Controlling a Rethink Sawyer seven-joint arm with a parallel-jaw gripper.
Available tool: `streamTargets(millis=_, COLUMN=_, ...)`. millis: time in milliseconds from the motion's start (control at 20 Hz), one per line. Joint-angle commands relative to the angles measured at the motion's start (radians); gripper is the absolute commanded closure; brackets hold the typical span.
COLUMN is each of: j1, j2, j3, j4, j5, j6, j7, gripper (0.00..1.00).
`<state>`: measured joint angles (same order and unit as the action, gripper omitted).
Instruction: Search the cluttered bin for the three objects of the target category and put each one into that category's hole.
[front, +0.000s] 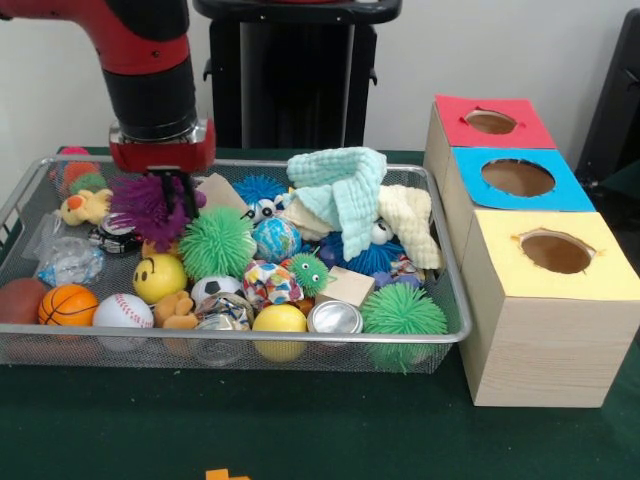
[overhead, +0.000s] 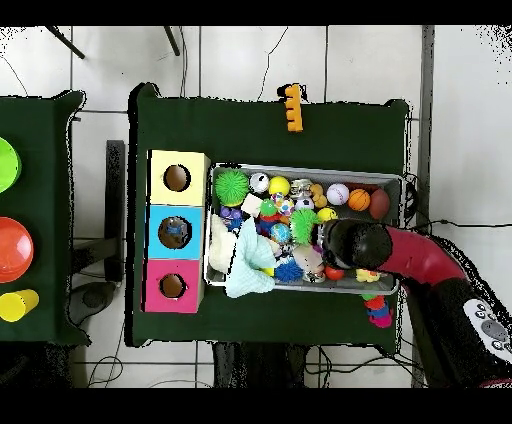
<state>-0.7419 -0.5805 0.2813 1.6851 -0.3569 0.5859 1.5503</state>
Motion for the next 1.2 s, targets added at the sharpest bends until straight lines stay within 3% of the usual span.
streamTargets(millis=50, j1=0.058, j2=0.046, j3=-0.021, j4=0.139, j5=0.096, j6=-0.059, j7=0.277, gripper=1.00)
streamTargets(millis=300, j1=0.092, j2=-0.048, j3=-0.069, j4=0.215, j5=0.127, j6=-0.047, j7=0.262, gripper=1.00)
streamTargets(millis=500, j1=0.061, j2=-0.093, j3=-0.103, j4=0.288, j5=0.117, j6=-0.105, j7=0.230, gripper=1.00)
streamTargets(millis=750, j1=-0.021, j2=-0.097, j3=-0.123, j4=0.375, j5=0.069, j6=-0.242, j7=0.184, gripper=1.00)
streamTargets(millis=1200, j1=-0.168, j2=-0.002, j3=-0.131, j4=0.388, j5=-0.027, j6=-0.368, j7=0.066, gripper=1.00)
